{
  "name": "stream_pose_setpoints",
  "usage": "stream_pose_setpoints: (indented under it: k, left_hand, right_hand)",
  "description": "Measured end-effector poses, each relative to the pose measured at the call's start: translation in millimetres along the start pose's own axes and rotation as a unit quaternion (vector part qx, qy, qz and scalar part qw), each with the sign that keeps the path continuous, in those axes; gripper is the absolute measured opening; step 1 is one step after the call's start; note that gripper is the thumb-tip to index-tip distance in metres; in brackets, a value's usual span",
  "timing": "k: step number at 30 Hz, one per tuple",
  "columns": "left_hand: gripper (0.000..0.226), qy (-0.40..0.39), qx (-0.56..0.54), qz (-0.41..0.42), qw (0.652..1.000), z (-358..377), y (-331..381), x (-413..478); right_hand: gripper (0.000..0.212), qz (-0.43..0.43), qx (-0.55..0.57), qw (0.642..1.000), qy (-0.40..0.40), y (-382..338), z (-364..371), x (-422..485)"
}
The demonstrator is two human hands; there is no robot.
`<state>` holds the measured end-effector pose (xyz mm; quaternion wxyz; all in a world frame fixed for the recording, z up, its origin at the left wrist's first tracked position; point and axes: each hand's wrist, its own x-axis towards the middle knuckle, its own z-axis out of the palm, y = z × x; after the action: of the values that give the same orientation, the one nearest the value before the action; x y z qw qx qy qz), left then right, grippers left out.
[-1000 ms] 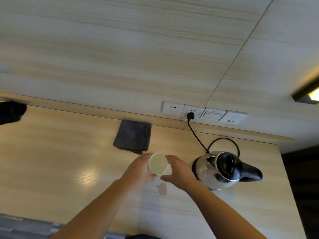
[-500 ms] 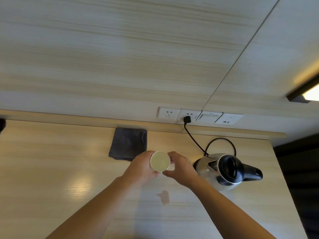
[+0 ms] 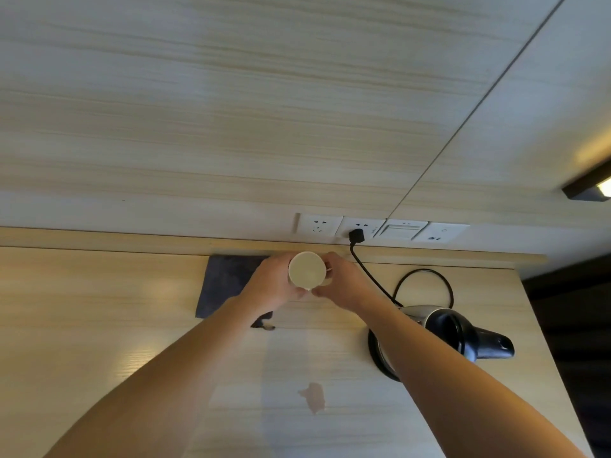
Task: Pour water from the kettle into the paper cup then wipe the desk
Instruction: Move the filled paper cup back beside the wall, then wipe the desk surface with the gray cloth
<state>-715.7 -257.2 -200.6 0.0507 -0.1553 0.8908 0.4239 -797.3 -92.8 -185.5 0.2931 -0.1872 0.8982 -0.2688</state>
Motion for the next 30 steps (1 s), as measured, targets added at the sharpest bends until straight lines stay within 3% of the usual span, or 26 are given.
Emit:
stream_pose_setpoints:
  k: [11, 16, 22, 26, 30]
  left_hand:
    - [0.075, -0.007, -0.013, 0.014, 1.000, 5, -19, 4]
    - [0.077, 0.022, 0.010, 0.010, 1.000, -1, -46, -21]
    - [0.091, 0.111, 0.120, -0.033, 0.986, -9, -120, -114]
    - [0.089, 0.088, 0.201, -0.073, 0.973, -1, -177, -174]
    - [0.078, 0.057, 0.271, -0.119, 0.954, 17, -200, -201]
  right_hand:
    - [0.075, 0.035, -0.037, 0.998, -0.021, -9, 6, 8]
    - [0.077, 0.044, -0.134, 0.990, -0.015, -24, 1, -10]
    - [0.061, -0.128, -0.197, 0.969, 0.077, -71, 31, -43]
    - [0.056, -0.212, -0.198, 0.956, 0.026, -84, 87, -25]
    - [0.068, -0.193, -0.242, 0.949, -0.054, -82, 138, 17]
